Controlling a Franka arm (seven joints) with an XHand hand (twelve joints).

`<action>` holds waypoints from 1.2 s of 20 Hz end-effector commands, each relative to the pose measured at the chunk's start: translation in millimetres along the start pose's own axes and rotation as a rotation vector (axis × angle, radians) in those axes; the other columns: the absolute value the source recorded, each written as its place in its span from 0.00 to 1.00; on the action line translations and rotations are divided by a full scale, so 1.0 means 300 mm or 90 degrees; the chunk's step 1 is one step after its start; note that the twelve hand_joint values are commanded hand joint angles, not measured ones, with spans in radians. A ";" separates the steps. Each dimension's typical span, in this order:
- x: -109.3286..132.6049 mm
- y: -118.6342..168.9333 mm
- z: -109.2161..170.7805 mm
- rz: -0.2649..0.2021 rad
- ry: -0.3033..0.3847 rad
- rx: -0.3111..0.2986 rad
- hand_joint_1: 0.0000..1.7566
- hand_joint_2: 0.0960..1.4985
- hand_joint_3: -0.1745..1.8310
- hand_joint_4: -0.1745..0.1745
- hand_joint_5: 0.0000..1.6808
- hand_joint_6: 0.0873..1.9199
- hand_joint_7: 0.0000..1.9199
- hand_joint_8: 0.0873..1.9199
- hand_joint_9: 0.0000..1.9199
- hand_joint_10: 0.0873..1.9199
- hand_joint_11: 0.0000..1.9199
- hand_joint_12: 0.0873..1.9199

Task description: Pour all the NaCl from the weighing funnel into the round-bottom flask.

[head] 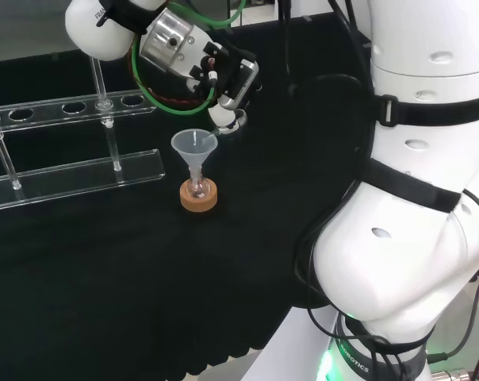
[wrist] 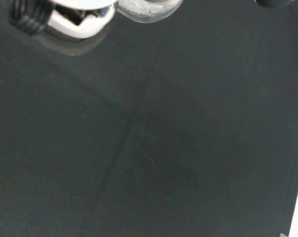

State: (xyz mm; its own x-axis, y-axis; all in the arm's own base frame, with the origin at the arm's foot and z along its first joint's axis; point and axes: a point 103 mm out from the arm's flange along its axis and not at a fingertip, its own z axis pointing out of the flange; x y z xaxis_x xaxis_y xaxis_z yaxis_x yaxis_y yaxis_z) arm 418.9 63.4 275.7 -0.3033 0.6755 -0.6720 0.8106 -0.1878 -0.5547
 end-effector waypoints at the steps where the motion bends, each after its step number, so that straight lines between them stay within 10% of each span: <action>1: 0.005 0.002 0.003 -0.002 0.001 0.012 0.64 0.42 0.39 1.00 0.76 0.31 0.72 0.13 0.85 0.00 0.79 0.26; 24: 0.023 -0.012 -0.027 0.023 -0.031 0.022 0.64 0.42 0.39 1.00 0.76 0.31 0.72 0.12 0.85 0.00 0.79 0.26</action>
State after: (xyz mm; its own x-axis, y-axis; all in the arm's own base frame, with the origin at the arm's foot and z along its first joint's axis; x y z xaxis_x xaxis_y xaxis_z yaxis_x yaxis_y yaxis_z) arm 417.6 72.6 275.8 -0.2999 0.6417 -0.7059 0.8035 -0.2289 -0.5495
